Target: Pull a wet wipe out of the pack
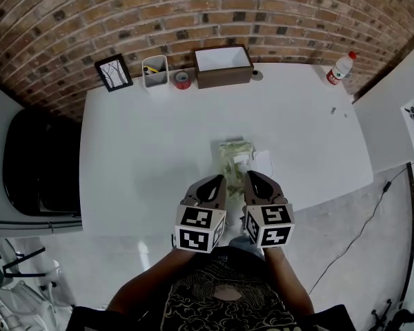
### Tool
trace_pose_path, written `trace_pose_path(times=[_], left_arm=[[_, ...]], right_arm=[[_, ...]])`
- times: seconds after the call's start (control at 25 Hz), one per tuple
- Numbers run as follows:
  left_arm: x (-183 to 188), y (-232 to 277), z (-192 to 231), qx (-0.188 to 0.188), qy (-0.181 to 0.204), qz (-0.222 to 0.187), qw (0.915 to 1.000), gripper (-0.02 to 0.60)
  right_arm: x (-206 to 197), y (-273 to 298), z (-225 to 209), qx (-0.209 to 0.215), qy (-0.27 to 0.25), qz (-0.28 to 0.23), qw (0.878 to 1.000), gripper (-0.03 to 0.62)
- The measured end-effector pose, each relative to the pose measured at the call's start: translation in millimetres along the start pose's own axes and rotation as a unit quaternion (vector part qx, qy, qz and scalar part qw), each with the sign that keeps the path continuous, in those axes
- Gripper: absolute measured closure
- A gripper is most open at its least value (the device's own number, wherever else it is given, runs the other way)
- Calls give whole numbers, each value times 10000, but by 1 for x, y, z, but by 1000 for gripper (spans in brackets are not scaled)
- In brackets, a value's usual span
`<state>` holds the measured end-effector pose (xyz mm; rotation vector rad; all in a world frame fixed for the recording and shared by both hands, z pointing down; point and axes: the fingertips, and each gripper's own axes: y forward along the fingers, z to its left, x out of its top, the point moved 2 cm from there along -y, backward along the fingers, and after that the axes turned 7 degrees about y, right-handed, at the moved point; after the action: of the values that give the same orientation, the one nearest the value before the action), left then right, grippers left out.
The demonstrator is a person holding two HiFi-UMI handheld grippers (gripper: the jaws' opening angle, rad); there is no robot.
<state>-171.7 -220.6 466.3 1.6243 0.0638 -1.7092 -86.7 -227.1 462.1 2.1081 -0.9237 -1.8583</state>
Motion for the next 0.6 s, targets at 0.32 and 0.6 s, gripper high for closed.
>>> trace_pose_path(times=[0.32,0.6], left_arm=[[1,-2,-5,-108,14,-8,9999,569],[6,-5,-16,-114,69,-44,9999,569]], right_arm=[[22,-18,3,50,143,-441,9989,577],[32,-36,6,88,91,-581,9982,577]])
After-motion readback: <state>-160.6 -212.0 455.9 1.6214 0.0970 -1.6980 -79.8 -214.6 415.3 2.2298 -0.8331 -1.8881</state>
